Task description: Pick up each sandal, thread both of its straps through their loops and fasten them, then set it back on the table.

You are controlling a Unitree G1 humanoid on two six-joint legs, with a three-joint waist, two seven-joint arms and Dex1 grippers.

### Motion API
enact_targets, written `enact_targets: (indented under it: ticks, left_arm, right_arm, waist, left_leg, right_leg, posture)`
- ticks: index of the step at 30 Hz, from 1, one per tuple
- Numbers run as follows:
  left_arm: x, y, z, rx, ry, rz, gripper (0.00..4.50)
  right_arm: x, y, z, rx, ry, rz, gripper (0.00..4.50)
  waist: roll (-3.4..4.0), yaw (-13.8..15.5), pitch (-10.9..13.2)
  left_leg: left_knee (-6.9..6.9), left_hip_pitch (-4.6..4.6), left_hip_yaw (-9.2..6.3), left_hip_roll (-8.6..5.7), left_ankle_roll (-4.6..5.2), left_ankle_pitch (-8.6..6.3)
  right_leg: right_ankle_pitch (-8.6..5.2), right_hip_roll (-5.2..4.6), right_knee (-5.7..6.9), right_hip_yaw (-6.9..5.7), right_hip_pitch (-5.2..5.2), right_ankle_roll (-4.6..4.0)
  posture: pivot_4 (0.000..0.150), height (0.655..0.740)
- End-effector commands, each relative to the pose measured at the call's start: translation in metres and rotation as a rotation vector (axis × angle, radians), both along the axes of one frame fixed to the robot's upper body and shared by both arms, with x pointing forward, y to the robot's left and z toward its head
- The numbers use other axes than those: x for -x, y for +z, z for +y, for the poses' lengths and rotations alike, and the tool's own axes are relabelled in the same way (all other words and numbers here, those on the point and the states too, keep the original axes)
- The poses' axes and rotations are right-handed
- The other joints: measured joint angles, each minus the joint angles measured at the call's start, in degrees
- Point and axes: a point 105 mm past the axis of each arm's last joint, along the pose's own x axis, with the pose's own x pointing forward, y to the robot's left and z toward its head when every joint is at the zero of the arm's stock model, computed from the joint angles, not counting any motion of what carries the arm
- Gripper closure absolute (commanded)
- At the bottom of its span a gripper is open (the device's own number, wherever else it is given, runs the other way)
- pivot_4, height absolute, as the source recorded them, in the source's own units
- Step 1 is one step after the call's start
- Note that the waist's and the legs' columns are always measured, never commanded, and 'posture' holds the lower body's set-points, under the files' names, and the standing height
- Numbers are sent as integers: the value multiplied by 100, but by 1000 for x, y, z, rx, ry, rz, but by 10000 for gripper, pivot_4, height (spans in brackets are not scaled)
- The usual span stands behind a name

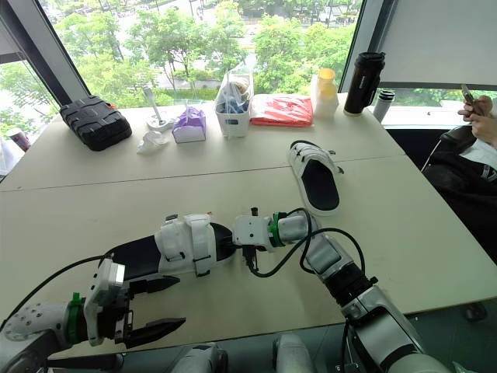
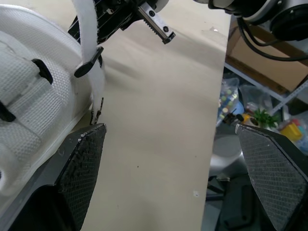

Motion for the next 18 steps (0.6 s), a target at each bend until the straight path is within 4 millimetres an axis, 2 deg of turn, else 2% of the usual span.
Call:
enact_targets:
  ticks: [1,8,18]
  left_arm:
    - [-8,-6,-7,14,20,-41,418]
    - [-24,-11,-16,35,38,-91,418]
    - [-29,-22,-35,76,3,-69,418]
  right_arm:
    - [3,-6,3,28,21,16,45000]
    - [3,-6,3,25,18,14,45000]
    - [3,-6,3,24,12,12,45000]
  waist:
    - [1,3,0]
    - [0,0,-1]
    - [0,7,-2]
  left_leg:
    - [0,0,0,0,0,0]
    - [1,1,-2,0,0,0]
    - [3,1,-3,-1,0,0]
  right_leg:
    - [0,0,0,0,0,0]
    - [1,0,1,-1,1,2]
    - [2,0,2,-2,2,3]
  posture:
    - [1500,7400]
    - [1500,7400]
    - [1500,7400]
